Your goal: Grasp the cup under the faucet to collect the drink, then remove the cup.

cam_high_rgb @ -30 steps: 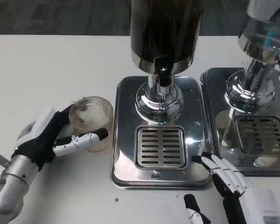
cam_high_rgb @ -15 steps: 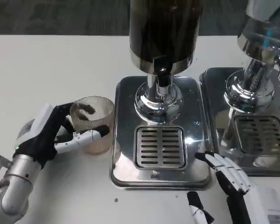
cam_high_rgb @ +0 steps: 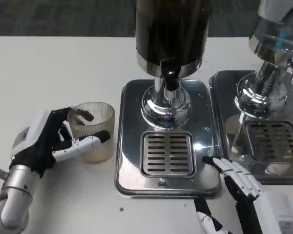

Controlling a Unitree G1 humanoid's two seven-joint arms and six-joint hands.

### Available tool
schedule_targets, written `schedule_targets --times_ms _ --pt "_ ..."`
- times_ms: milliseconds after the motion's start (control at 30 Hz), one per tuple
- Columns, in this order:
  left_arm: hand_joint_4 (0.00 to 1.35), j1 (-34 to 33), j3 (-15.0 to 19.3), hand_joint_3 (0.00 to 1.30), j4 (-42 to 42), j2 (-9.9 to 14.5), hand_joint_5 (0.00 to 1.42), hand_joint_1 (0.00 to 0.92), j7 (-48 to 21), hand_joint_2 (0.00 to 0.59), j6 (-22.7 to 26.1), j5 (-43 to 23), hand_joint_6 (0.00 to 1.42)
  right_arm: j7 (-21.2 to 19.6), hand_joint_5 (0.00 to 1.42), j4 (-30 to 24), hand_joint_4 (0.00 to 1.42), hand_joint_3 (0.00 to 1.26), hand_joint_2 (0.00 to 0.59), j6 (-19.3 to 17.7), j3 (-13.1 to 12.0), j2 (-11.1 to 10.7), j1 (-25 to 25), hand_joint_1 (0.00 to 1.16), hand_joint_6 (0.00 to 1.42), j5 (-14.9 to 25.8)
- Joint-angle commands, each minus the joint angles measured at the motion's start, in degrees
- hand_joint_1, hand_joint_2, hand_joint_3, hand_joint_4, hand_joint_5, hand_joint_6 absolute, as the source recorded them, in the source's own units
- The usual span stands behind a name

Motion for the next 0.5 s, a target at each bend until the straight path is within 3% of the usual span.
schedule_targets --times_ms 33,233,367,500 --pt "0.81 0.56 0.77 0.65 -0.79 0.72 1.05 0.351 3.4 0.139 -3.31 -0.23 1.27 0.16 0.2 0.55 0.21 0.25 0.42 -1.11 -0.29 -0.18 -0.29 0.44 0.34 0.72" --pt "0.8 0.68 1.5 0.65 -2.29 1.43 1.05 0.349 5.45 0.141 -6.22 -0.38 1.27 0.12 0.21 0.88 0.21 0.25 0.427 -1.53 -0.47 -0.22 -0.31 0.44 0.32 1.01" --pt "0.8 0.15 0.19 0.65 -4.41 2.17 1.05 0.346 7.25 0.142 -8.1 2.07 1.27 -0.09 0.21 0.99 0.21 0.25 0.428 -1.78 -0.5 0.0 -0.34 0.45 0.32 1.21" --pt "0.8 -1.22 -1.58 0.65 -4.84 1.21 1.05 0.343 7.16 0.142 -8.26 4.36 1.27 -0.26 0.21 0.84 0.21 0.25 0.428 -1.84 -0.52 0.25 -0.27 0.45 0.32 1.33"
